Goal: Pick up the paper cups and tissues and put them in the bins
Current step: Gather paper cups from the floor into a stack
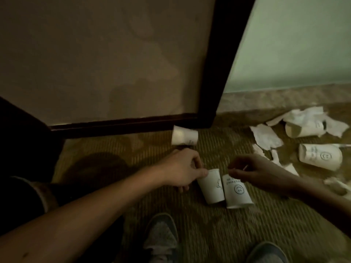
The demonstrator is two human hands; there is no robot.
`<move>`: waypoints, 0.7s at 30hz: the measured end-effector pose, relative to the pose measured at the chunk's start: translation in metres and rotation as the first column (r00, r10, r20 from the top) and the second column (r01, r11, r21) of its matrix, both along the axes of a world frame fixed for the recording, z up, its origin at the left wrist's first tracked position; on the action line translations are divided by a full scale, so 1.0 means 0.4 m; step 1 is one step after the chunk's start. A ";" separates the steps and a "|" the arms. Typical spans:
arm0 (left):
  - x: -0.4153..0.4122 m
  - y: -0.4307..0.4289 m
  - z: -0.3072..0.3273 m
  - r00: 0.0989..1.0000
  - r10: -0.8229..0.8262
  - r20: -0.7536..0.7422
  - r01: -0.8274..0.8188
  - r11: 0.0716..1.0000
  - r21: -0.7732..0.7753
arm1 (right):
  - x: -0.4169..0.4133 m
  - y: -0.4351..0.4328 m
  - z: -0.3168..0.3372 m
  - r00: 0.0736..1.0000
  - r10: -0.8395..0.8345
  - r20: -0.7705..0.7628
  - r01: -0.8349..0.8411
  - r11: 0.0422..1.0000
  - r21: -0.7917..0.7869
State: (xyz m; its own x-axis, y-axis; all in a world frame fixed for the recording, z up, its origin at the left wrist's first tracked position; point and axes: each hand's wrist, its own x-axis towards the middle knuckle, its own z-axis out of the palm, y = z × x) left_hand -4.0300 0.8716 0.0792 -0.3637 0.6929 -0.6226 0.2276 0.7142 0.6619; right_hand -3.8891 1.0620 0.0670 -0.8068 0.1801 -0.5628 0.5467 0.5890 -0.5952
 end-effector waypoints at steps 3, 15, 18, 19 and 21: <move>0.020 0.032 -0.083 0.996 0.068 -0.063 -0.073 0.994 -0.085 | 0.037 -0.012 -0.082 0.981 -0.191 0.038 0.189 0.980 0.054; 0.120 0.064 -0.237 0.933 0.357 -0.052 -0.361 0.924 -0.128 | 0.096 -0.031 -0.259 0.845 -0.530 0.067 0.530 0.848 0.014; 0.136 0.058 -0.251 0.904 0.427 -0.036 -0.428 0.900 -0.079 | 0.108 -0.040 -0.267 0.826 -0.558 0.075 0.561 0.827 -0.030; 0.137 0.059 -0.255 0.891 0.452 -0.029 -0.453 0.889 -0.071 | 0.112 -0.040 -0.267 0.819 -0.568 0.073 0.572 0.819 -0.042; 0.138 0.063 -0.260 0.868 0.496 -0.032 -0.497 0.865 -0.066 | 0.118 -0.039 -0.264 0.809 -0.583 0.075 0.587 0.806 -0.070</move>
State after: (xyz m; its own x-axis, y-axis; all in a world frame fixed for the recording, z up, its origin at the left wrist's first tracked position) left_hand -3.9749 0.8969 -0.0248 -0.6568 0.3736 -0.6550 -0.1610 0.7791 0.6059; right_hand -3.8419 1.0463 -0.0386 -0.5356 0.5589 -0.6331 0.8002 0.0963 -0.5920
